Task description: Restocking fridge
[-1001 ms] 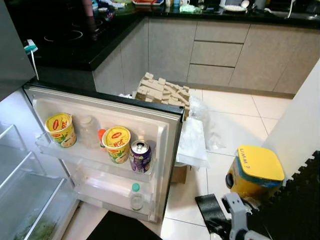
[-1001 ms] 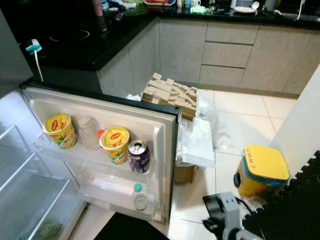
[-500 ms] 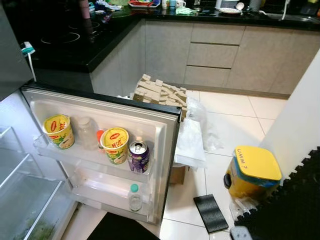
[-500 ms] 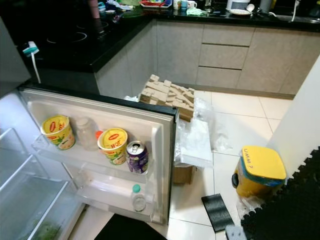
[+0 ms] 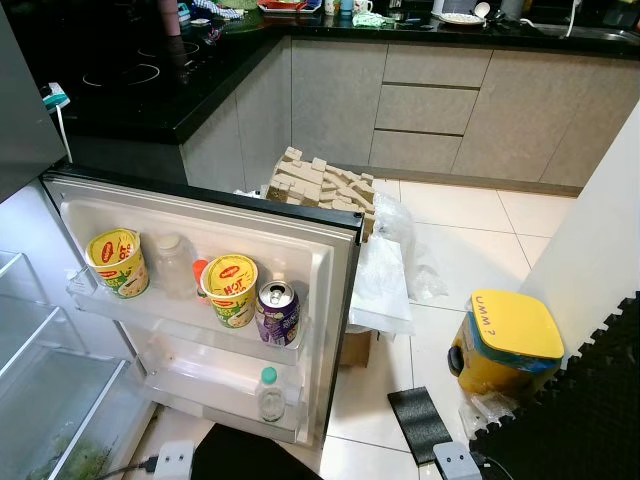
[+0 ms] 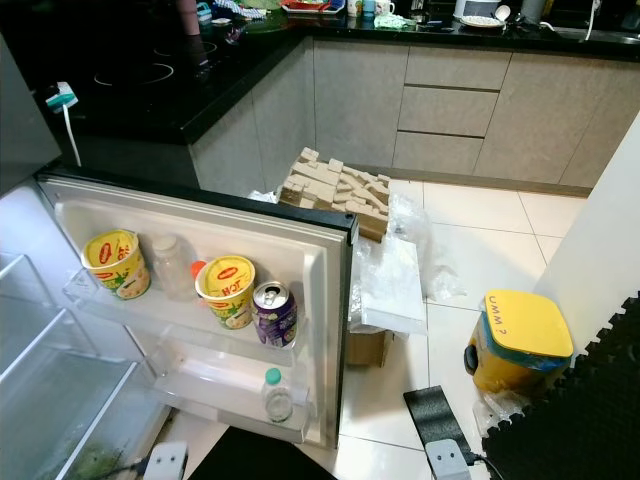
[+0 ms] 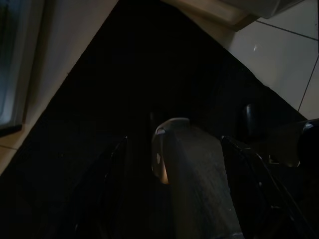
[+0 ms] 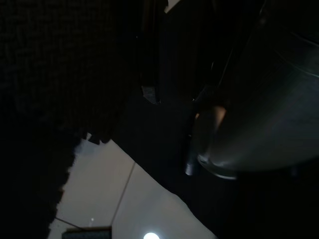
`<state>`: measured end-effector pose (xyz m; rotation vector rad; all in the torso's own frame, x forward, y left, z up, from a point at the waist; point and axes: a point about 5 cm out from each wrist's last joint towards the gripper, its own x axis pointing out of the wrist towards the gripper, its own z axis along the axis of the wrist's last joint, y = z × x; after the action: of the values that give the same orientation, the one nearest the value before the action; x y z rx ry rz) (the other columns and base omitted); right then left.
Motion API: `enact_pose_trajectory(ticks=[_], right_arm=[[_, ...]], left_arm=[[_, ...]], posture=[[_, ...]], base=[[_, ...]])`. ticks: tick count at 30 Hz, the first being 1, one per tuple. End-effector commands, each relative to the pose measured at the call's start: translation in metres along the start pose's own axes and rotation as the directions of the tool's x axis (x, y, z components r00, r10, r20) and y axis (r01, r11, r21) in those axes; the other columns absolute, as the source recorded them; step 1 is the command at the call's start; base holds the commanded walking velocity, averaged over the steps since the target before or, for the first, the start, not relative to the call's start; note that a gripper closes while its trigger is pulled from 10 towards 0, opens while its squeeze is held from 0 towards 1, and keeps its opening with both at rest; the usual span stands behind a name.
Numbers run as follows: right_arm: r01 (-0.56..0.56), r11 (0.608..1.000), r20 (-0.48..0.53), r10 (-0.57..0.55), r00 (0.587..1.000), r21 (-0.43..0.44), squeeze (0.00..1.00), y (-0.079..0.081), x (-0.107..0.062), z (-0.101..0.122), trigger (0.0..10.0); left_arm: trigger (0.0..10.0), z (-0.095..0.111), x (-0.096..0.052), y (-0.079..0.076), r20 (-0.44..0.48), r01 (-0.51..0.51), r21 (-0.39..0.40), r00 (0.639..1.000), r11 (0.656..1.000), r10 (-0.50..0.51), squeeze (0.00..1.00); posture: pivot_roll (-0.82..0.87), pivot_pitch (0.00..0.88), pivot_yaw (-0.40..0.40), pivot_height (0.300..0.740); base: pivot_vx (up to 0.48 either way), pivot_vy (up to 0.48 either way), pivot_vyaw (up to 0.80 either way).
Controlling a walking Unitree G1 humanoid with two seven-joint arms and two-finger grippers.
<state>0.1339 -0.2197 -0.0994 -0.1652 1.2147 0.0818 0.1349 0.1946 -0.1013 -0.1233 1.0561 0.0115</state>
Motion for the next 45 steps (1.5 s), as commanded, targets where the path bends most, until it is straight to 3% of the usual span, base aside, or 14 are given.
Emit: enact_pose_trajectory(ticks=[1,8,12,19,30,36,45], right_arm=[[0.009,1.000,-0.021,-0.008,1.000,0.012,0.00,-0.005,-0.001,-0.009,10.0],[0.020,1.000,-0.031,-0.019,0.999,0.014,0.00,-0.010,-0.003,-0.014,10.0],[-0.009,0.999,-0.027,0.008,1.000,-0.046,0.00,-0.007,-0.003,-0.013,10.0],[-0.030,0.998,-0.029,0.028,0.999,-0.056,0.00,-0.005,-0.002,-0.013,10.0],[-0.052,0.998,-0.028,0.051,0.998,-0.032,0.00,0.000,-0.002,-0.018,10.0],[-0.034,0.999,-0.037,0.033,0.999,-0.020,0.00,-0.003,-0.003,-0.021,10.0],[-0.014,1.000,0.015,0.014,1.000,0.010,0.00,-0.010,-0.003,-0.013,10.0]], left_arm=[[10.0,-0.011,-0.001,-0.005,-0.042,0.001,-0.008,0.999,1.000,-0.002,0.00],[10.0,-0.029,-0.004,-0.006,-0.100,0.010,-0.030,0.995,0.999,-0.013,0.00],[10.0,-0.037,-0.007,-0.002,-0.119,-0.011,-0.043,0.993,0.999,0.006,0.00],[10.0,-0.038,-0.008,0.000,-0.117,-0.017,-0.053,0.993,0.998,0.011,0.00],[10.0,-0.034,-0.008,0.005,-0.100,-0.026,-0.073,0.995,0.997,0.019,0.00],[10.0,-0.036,-0.008,0.003,-0.103,-0.015,-0.069,0.995,0.998,0.008,0.00],[10.0,-0.038,-0.009,0.004,-0.112,-0.023,-0.072,0.994,0.997,0.014,0.00]], posture=[[-0.04,0.000,-0.012,0.740],[-0.04,0.000,-0.014,0.740],[-0.04,0.000,-0.015,0.740],[-0.04,0.000,-0.013,0.740],[-0.04,0.000,-0.006,0.740],[-0.04,0.000,-0.006,0.740],[-0.05,0.000,-0.005,0.740]], base=[[0.000,0.000,0.00],[0.000,-0.121,0.00],[0.000,-0.458,0.00],[0.000,-0.456,0.65],[0.000,0.000,0.78],[0.000,0.000,0.00],[0.000,-0.427,0.00]])
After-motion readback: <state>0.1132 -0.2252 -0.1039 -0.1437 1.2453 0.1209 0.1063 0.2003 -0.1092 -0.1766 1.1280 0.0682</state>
